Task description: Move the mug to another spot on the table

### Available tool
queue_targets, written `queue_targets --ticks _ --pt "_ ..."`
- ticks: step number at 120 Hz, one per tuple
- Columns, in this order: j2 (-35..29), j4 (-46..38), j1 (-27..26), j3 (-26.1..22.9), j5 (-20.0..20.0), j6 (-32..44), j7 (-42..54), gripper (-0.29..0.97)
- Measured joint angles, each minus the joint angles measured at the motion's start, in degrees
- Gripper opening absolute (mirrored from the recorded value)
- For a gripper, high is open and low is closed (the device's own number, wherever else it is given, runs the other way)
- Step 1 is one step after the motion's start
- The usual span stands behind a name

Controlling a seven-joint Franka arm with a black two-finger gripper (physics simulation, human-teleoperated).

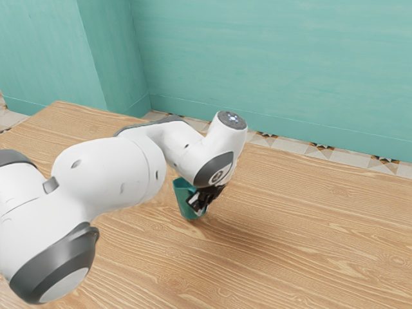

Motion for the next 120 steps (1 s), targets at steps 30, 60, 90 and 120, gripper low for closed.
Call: queue_targets --ticks 30,60,90,120 --pt "0.2 -4.6 -4.3 6.8 -1.6 -4.2 0.3 -0.06" --pt "0.1 -7.0 -3.7 8.9 -4.3 -6.0 0.9 -0.09" --pt "-0.7 -7.6 -1.8 6.9 -9.2 -4.6 2.2 0.08" --pt "-0.7 -8.3 -1.8 6.8 -12.7 -3.3 3.0 0.49"
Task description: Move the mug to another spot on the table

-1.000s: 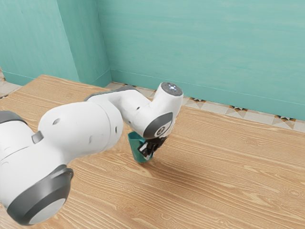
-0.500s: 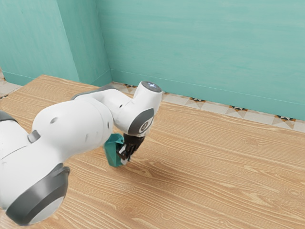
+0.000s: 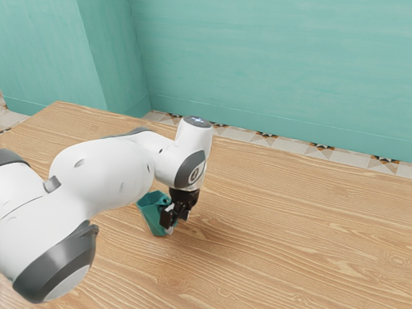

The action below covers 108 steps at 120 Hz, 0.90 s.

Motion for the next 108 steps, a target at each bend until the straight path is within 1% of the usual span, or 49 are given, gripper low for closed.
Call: queue_targets --ticks 16,26,48,64,72,84,88,94,100,108 --pt "0.3 -0.1 -1.2 0.6 -2.6 0.9 0.4 0.58" --pt "0.4 -0.1 -2.7 2.3 -3.7 1.3 0.6 0.61" --pt "1.6 -1.3 -5.6 6.0 -4.5 1.5 1.4 0.65" --pt "2.0 -1.7 -6.5 7.2 -4.7 1.5 1.9 0.66" --pt "3.1 -1.7 -8.4 9.3 -4.7 1.3 2.2 0.67" --pt "5.4 -1.6 -13.3 14.4 -4.3 0.6 2.8 0.67" --pt "6.4 -1.4 -14.8 16.1 -3.9 0.2 3.0 0.67" --pt "8.2 -0.3 -16.9 18.1 -1.6 -0.5 3.5 0.68" --pt "11.2 1.3 -17.9 19.3 1.7 -2.0 4.1 0.68" --pt "15.7 4.7 -18.4 19.8 7.4 -4.6 5.2 0.68"
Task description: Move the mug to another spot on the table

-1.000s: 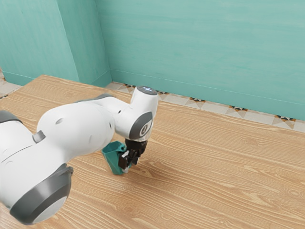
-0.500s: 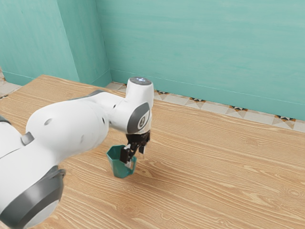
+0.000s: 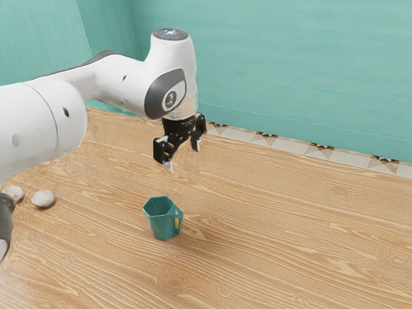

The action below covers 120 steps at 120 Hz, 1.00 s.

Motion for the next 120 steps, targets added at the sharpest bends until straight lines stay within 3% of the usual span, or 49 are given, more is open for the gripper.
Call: queue_targets --ticks 28,43,72,120 --pt "13.3 12.6 0.0 -1.8 16.8 -11.5 9.2 0.68" --pt "15.9 15.1 0.4 -2.6 21.7 -16.1 17.3 0.68" --pt "19.3 14.5 1.8 -3.1 23.8 -17.3 35.8 0.68" --pt "19.4 13.8 1.6 -3.2 22.4 -16.6 56.1 0.68"
